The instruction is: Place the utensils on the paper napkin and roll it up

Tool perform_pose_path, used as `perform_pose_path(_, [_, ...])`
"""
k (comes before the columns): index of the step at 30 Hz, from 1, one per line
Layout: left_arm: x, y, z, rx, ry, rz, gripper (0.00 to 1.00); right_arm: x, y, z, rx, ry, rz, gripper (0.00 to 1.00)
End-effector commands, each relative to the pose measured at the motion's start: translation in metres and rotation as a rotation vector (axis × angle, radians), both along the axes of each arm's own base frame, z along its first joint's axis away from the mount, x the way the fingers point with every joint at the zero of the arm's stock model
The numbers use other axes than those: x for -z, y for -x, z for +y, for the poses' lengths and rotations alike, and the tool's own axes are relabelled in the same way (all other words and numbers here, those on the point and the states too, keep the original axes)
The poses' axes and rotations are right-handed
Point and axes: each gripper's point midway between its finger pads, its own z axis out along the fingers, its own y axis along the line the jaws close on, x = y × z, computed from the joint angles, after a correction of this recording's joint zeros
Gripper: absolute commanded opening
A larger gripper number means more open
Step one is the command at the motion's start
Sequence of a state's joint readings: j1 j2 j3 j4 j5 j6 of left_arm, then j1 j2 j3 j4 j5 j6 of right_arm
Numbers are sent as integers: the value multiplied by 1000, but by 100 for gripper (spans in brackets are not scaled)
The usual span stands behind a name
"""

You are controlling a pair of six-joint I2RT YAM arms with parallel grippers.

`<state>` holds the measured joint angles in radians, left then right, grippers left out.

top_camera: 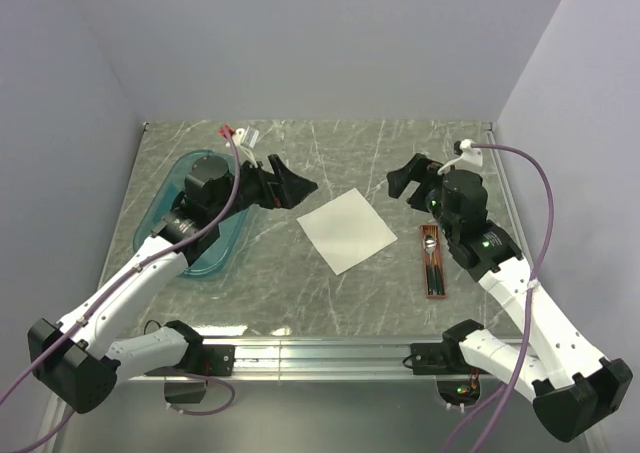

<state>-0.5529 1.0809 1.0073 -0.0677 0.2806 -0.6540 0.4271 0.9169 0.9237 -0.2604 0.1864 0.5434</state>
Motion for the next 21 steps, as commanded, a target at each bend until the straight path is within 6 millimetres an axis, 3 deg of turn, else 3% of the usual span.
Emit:
perform_pose_path(1, [2,7,-8,56,42,12,98,-8,1,-24,141,-15,6,97])
perform_pose_path(3, [4,10,-14,90,64,17,98,7,3,-28,153,27,59,94])
perform_pose_path(6, [21,11,-17,101,59,69,97,49,11,-50,238,108,200,91])
perform_pose_path(7, [33,11,-17,102,54,98,96,64,12,-69,282,120,254,89])
perform_pose_path(9, [39,17,-22,129,86,122,95,99,22,-73,244,81,393,80])
perform_pose_path(10, [56,22,-22,139,83,155,95,113,25,-94,302,56,445,71])
perform_pose_path(14, [74,30,-23,163,87,184,94,139,38,-102,289,47,549,50])
perform_pose_path(19, [81,35,-20,157,83,184,94,180,52,-109,300,104,689,33])
perform_pose_path(21, [80,38,-19,160,111,187,94,192,53,-114,311,138,714,31])
